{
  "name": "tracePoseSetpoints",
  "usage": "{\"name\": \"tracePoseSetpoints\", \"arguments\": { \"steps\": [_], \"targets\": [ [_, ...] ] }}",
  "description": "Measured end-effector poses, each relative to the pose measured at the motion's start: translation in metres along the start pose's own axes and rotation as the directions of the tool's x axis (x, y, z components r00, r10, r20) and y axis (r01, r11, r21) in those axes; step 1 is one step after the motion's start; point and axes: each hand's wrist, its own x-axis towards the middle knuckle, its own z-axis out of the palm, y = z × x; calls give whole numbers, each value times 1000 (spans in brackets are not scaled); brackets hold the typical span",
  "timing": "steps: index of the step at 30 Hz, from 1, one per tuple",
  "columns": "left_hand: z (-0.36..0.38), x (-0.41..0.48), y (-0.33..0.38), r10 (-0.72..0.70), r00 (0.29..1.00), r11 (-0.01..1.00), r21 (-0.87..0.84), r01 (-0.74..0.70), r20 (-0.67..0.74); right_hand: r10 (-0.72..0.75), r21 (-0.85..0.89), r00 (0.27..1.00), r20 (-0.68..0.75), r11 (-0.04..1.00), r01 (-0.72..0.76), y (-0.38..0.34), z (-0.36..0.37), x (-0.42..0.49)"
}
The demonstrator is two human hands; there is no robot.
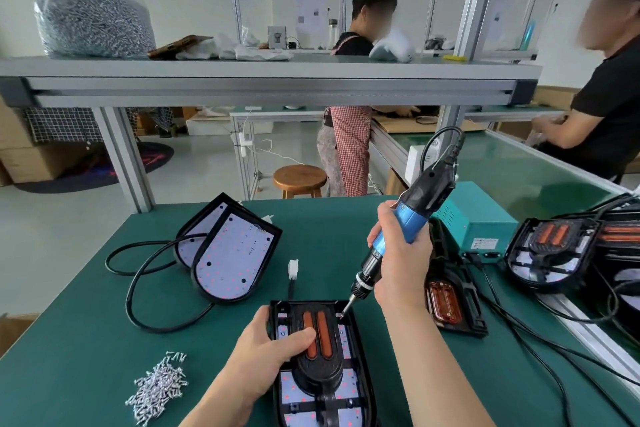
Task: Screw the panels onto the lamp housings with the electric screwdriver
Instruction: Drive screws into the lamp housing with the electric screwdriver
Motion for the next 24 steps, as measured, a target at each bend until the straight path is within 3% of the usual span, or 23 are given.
{"name": "tracePoseSetpoints", "arguments": {
  "steps": [6,16,24],
  "targets": [
    [0,1,-1,15,1000,1000,5,-15,22,-2,-14,999,32,1000,2,1,1,0],
    [1,0,1,7,1000,1000,23,-7,-1,-7,-92,978,210,995,27,-1,2,-4],
    [1,-2,1,-8,1000,1000,2,8,-14,-25,-97,975,219,994,47,-1,3,-6]
  ]
}}
